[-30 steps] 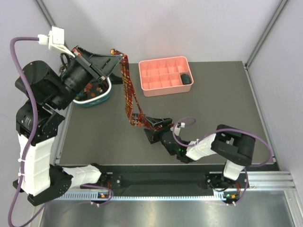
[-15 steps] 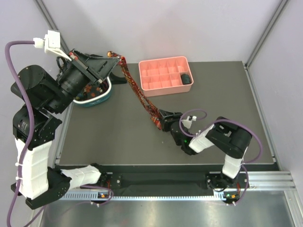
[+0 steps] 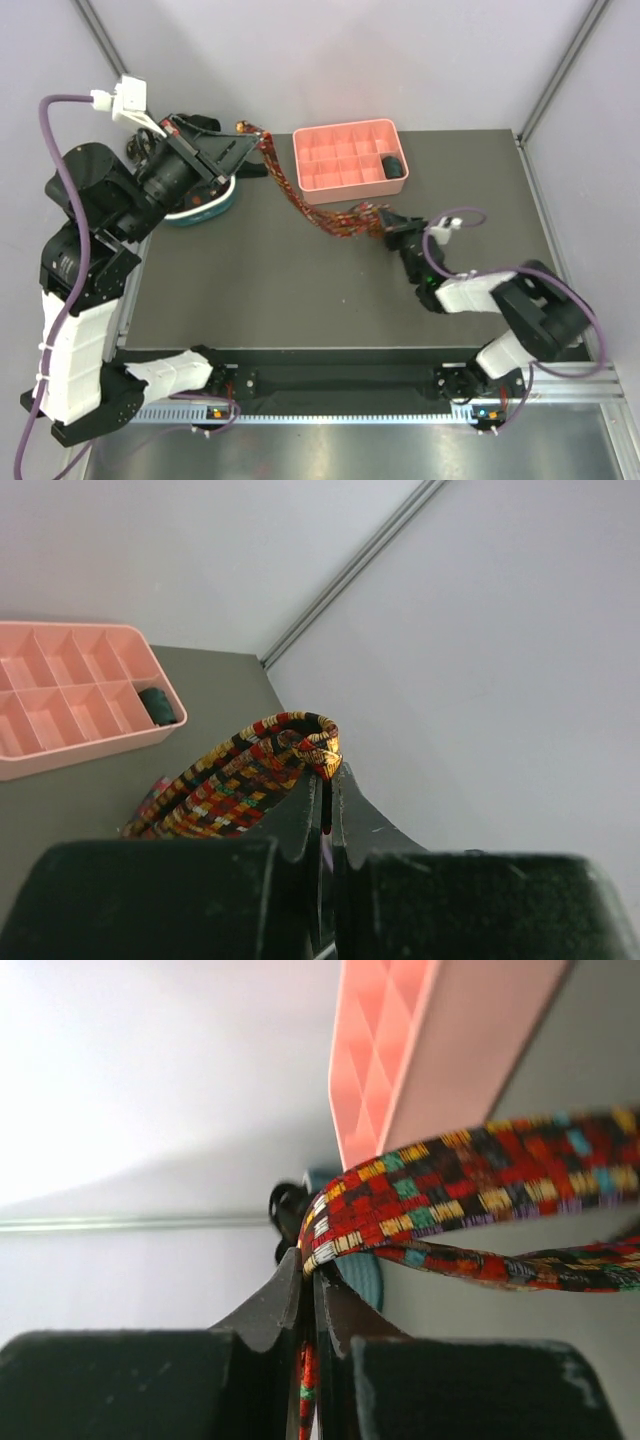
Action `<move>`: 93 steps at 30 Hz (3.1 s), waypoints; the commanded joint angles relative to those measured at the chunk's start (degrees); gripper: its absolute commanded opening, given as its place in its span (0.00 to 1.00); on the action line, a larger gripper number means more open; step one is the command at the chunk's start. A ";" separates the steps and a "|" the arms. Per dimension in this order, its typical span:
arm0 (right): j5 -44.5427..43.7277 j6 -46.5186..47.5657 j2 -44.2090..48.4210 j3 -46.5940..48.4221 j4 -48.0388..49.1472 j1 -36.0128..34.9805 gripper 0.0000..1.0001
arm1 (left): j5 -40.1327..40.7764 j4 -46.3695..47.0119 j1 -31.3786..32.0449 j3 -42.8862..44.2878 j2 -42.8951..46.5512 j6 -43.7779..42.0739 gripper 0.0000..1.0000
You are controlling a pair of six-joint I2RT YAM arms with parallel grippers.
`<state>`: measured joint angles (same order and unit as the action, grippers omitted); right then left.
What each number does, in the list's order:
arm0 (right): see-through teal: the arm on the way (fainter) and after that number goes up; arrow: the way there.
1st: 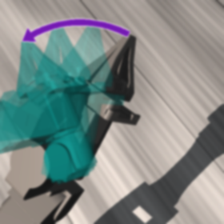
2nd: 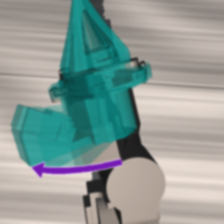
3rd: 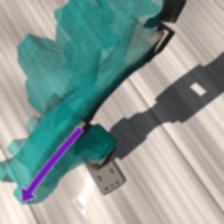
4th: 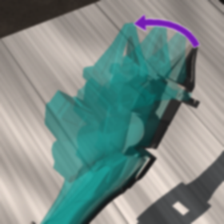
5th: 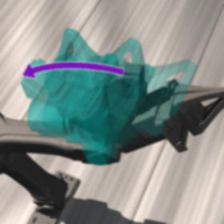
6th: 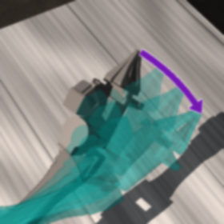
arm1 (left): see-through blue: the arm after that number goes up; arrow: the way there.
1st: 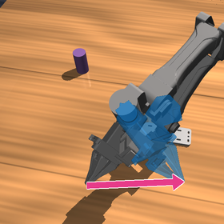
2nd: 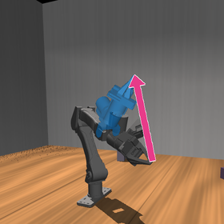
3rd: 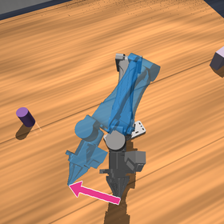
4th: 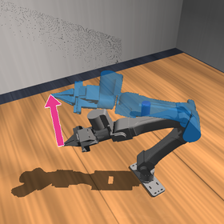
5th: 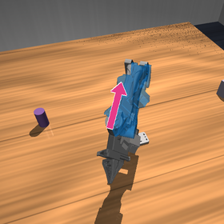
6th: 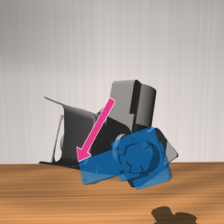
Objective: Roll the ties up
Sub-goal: Flatten the tie
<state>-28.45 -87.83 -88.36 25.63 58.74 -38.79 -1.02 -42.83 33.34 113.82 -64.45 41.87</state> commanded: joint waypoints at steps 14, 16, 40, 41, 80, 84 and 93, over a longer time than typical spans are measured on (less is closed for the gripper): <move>35.20 56.08 19.98 23.94 -43.18 37.90 0.00 | -8.12 31.39 -0.12 -50.68 11.35 5.33 0.00; 37.58 56.89 18.75 21.23 -42.41 38.17 0.01 | -7.69 36.90 -0.21 -61.98 13.64 6.64 0.00; 36.53 47.94 8.83 3.73 -33.43 41.59 0.88 | 10.59 25.88 -0.21 -92.99 40.63 7.97 0.00; 36.62 45.06 7.95 3.90 -34.73 42.03 0.88 | 11.21 25.08 -0.30 -92.64 40.80 7.97 0.00; 41.10 41.34 -17.46 25.50 -36.59 54.08 0.08 | 22.82 21.11 -0.30 -95.89 39.59 11.40 0.93; 38.82 42.39 -19.65 30.26 -39.40 54.87 0.11 | 17.74 27.26 -0.82 -95.45 30.63 8.68 0.92; 36.97 43.97 -24.14 38.26 -41.34 55.48 0.22 | 4.19 36.59 -4.34 -90.18 11.55 1.38 0.70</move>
<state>9.98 -45.17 -111.18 60.53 18.28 15.84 8.97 -12.45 29.30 19.51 -49.98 47.22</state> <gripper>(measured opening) 0.212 0.713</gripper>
